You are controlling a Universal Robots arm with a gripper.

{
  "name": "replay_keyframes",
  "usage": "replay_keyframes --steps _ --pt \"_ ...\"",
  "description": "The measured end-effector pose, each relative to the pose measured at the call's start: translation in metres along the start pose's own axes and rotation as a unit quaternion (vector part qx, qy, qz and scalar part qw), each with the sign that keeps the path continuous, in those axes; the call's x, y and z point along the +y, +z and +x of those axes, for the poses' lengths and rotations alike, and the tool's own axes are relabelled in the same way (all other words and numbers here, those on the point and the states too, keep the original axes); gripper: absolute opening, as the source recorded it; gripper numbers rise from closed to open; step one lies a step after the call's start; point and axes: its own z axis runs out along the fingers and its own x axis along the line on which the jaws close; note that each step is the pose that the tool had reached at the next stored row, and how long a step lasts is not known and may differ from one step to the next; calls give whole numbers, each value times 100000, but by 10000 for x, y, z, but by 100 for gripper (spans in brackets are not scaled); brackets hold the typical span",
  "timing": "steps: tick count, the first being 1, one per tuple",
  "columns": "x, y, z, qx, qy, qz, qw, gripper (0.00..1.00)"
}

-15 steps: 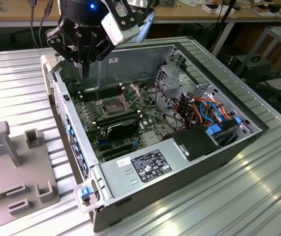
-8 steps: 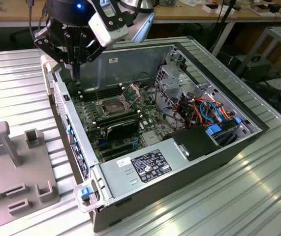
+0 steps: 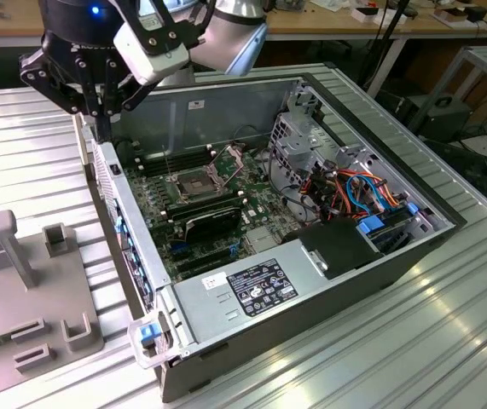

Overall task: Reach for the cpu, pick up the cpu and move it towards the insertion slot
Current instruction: 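Reach for the cpu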

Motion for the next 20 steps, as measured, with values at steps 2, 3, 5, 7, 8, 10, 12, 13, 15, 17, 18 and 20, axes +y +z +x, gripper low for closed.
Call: replay_keyframes --steps 2,3,5,7,8,10,12,13,15,17,18,20 --pt "-3 1 36 -1 1 0 100000 11" --pt "-5 2 64 -3 1 -1 100000 11" --pt "-9 3 110 -7 -4 -4 100000 11" --pt "-13 5 159 -2 -7 -1 100000 11" --pt "-14 6 177 1 -5 0 100000 11" --pt "-17 9 219 -3 -1 -1 100000 11" --pt "-20 12 257 -1 -1 2 100000 11" --pt "-22 13 279 -3 -2 0 100000 11" --pt "-25 15 318 -3 -5 -5 100000 11" --pt "-28 17 349 -5 -6 -3 100000 11" --pt "-29 18 364 -3 -8 -2 100000 11" --pt "-31 19 394 -2 -6 -3 100000 11"
